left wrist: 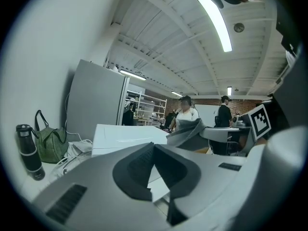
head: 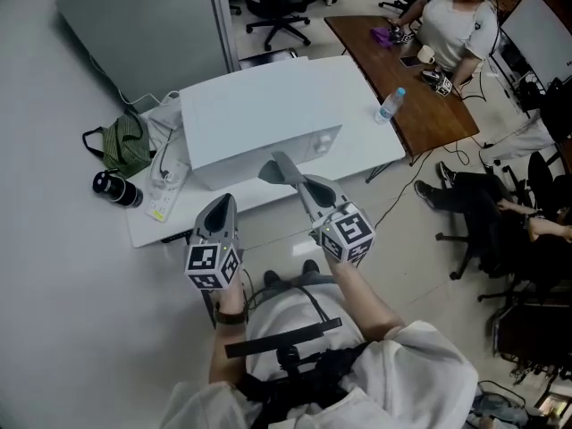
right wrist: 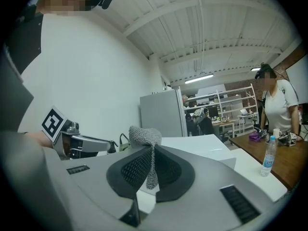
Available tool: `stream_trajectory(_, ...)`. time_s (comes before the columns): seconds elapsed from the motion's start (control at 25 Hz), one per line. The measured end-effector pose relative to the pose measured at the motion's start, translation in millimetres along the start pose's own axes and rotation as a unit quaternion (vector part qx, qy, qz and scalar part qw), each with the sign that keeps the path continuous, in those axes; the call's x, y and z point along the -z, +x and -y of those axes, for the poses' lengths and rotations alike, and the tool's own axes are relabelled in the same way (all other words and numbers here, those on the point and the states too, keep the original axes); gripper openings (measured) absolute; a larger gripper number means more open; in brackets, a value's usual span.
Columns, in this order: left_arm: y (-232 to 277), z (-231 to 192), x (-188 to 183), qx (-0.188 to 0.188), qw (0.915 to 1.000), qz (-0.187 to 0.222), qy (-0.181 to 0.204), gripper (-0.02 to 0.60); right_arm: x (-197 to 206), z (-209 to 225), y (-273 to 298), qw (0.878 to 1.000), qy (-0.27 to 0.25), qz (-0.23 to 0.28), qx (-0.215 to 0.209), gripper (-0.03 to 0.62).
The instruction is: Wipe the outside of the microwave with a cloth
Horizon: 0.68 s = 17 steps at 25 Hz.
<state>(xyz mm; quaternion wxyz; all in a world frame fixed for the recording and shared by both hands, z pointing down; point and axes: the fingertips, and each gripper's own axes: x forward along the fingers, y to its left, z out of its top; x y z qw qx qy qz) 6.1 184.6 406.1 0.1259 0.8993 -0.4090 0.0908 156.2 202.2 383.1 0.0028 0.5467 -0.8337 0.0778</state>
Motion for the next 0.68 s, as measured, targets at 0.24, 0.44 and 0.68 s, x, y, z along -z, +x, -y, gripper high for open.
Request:
stream_trajectory(0.24, -0.1, 10.3, 4.3, -0.002, 1.0000, -0.005, 0.003, 0.028, 2.7, 2.6, -5.1, 1.000, 0.006, 0.005, -0.008, 0.025)
stream_trajectory(0.44, 1.4, 16.0, 4.0, -0.003, 1.0000, -0.005, 0.007, 0.028, 10.0, 3.3, -8.0, 1.000, 0.006, 0.001, -0.016, 0.023)
stream_trajectory(0.68, 5.1, 15.1, 8.0, -0.005, 1.0000, 0.000, 0.003, 0.028, 16.6, 5.0, -4.8, 1.000, 0.012, -0.001, -0.026, 0.023)
